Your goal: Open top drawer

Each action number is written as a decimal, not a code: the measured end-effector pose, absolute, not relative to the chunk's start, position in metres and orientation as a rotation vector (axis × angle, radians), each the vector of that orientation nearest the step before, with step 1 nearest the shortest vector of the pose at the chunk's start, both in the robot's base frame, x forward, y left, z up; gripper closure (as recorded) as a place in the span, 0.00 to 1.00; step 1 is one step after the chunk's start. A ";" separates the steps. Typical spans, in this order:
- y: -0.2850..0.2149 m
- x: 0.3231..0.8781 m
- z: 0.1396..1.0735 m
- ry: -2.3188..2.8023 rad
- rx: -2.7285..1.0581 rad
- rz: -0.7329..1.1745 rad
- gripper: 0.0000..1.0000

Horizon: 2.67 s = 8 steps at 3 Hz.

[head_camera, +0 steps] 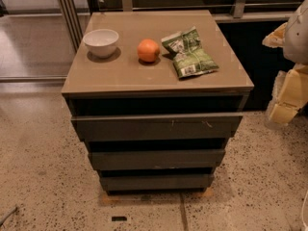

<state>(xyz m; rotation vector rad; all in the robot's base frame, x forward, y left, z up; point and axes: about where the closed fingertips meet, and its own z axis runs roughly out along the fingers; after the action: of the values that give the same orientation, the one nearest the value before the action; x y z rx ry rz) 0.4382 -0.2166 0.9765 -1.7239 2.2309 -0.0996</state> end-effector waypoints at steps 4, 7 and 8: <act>-0.179 0.485 0.842 2.135 -1.653 0.206 0.00; -0.121 0.525 0.728 2.049 -1.692 0.402 0.00; -0.121 0.525 0.728 2.049 -1.692 0.401 0.00</act>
Offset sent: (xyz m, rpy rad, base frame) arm 0.0322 0.0049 -0.0900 0.1754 0.0096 0.0314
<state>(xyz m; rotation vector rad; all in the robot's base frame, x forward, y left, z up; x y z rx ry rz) 0.5249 -0.1206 0.7282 -1.6920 2.0492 0.4015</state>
